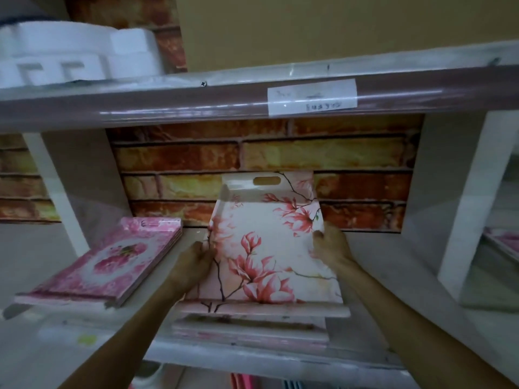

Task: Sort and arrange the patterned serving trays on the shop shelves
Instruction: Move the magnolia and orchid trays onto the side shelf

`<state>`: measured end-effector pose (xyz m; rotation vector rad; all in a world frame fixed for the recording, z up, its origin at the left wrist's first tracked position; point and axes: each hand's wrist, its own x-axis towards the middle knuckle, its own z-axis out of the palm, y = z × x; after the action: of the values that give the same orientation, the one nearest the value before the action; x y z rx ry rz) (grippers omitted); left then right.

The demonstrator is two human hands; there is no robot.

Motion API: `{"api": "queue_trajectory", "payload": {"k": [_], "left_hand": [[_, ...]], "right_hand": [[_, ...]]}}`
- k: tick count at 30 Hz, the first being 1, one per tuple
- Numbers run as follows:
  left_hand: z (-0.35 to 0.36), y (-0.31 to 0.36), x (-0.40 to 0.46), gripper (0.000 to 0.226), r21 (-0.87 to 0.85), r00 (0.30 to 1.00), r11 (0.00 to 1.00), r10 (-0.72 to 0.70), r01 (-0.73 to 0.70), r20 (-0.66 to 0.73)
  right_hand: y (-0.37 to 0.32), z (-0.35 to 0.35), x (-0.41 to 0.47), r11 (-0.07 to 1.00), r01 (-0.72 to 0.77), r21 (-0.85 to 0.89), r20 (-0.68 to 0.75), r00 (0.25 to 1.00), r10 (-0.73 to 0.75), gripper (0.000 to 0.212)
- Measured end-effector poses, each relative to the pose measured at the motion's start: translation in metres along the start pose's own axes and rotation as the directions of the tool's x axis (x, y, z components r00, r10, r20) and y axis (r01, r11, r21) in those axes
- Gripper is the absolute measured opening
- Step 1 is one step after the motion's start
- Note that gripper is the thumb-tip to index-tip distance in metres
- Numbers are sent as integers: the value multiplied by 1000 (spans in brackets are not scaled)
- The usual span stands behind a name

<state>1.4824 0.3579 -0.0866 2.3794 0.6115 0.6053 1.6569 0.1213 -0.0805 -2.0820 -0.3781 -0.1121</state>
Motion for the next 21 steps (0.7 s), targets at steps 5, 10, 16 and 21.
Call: {"api": "queue_trajectory", "payload": {"k": [5,10,16,21], "left_hand": [[18,-14,10,40,100,998,994,-45,40,50],[25,-28,17,39,127,995,991,-61,52,75],[27,-38,14,38,171,995,985,-22,6,93],[30,-44,7,38,163,992,986,-36,16,120]], "right_hand": [[10,13,-6,997,-56,-45,-1,998,56,35],[20,28,-9,995,-101,-25,5,995,101,20],[26,39,-11,993,-84,-88,2,996,85,16],[34,47,-15,988,-68,-139,8,998,70,23]]}}
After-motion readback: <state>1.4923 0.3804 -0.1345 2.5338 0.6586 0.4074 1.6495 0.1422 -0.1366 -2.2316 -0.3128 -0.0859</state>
